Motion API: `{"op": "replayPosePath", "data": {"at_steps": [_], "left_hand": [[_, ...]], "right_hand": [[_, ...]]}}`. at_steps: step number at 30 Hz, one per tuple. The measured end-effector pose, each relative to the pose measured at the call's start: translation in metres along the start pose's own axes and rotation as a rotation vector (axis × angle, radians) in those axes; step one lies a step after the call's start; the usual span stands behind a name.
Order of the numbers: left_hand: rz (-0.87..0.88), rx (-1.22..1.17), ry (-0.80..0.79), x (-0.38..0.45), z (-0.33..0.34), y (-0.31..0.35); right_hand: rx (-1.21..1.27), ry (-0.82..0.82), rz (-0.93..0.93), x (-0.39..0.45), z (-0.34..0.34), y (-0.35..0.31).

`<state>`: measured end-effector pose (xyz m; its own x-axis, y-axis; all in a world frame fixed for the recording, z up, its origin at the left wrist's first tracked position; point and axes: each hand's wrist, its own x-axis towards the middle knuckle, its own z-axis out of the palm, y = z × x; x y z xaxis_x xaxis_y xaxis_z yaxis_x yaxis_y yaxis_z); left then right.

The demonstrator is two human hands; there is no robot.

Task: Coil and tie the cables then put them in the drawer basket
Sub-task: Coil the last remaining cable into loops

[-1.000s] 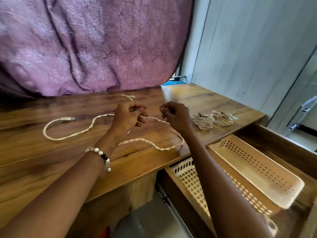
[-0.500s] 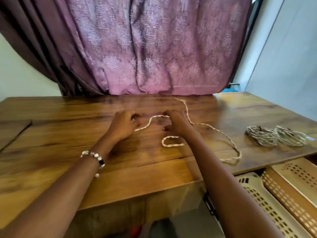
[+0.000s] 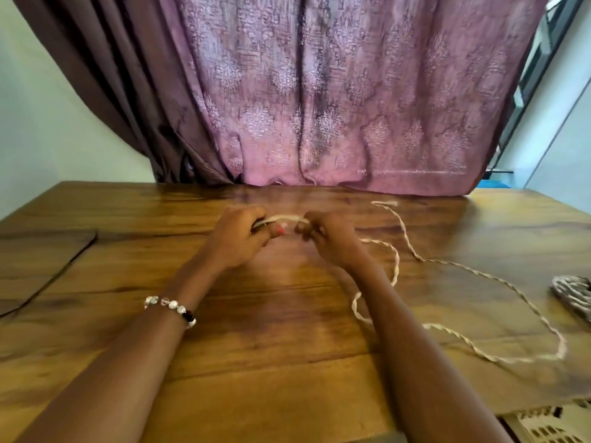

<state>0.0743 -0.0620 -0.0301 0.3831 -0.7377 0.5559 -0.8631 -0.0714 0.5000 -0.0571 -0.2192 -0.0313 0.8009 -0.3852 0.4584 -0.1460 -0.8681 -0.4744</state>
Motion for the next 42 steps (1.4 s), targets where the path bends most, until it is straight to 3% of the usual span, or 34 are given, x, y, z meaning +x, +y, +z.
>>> {"op": "replayPosePath", "data": {"at_steps": [3,6,10,14,16,20,24,27,29,32,36,39,42], "left_hand": [[-0.126,-0.389,0.004,0.002,-0.013,-0.004],[-0.172,-0.846,0.047,0.001,-0.021,0.01],[-0.192,-1.416,-0.028,0.006,-0.026,0.031],[-0.124,-1.643,-0.003,0.009,-0.028,0.029],[-0.159,-1.659,0.09,0.01,-0.028,0.026],[-0.26,-1.415,0.295,0.011,-0.023,0.013],[-0.302,-0.672,0.113,0.005,-0.013,0.001],[-0.204,-0.459,-0.072,-0.003,-0.011,-0.003],[-0.19,-0.516,-0.165,-0.006,-0.01,0.002],[-0.297,-0.674,-0.238,-0.009,-0.01,0.024],[-0.343,-0.829,-0.318,-0.008,-0.01,0.031],[-0.445,-1.079,-0.411,-0.005,-0.01,0.029],[-0.474,-1.323,-0.393,-0.004,-0.015,0.026]], "right_hand": [[0.42,0.318,-0.015,0.001,-0.02,0.004],[0.398,0.414,0.0,-0.003,-0.026,0.005],[0.228,0.402,0.031,-0.008,-0.01,-0.001],[-0.218,0.051,0.197,-0.014,0.014,-0.019],[-0.467,-0.059,0.133,-0.019,0.027,-0.035],[-0.636,-0.203,-0.183,-0.027,0.034,-0.072],[-0.666,0.071,-0.582,-0.031,0.036,-0.081],[-0.475,0.077,-0.653,-0.031,0.021,-0.075],[-0.226,0.063,-0.56,-0.03,0.011,-0.071],[-0.032,0.214,-0.487,-0.026,-0.004,-0.066],[-0.051,0.341,-0.401,-0.018,-0.014,-0.042],[-0.11,0.347,-0.309,-0.014,-0.01,-0.029],[0.036,0.309,-0.223,-0.011,-0.01,-0.025]]}}
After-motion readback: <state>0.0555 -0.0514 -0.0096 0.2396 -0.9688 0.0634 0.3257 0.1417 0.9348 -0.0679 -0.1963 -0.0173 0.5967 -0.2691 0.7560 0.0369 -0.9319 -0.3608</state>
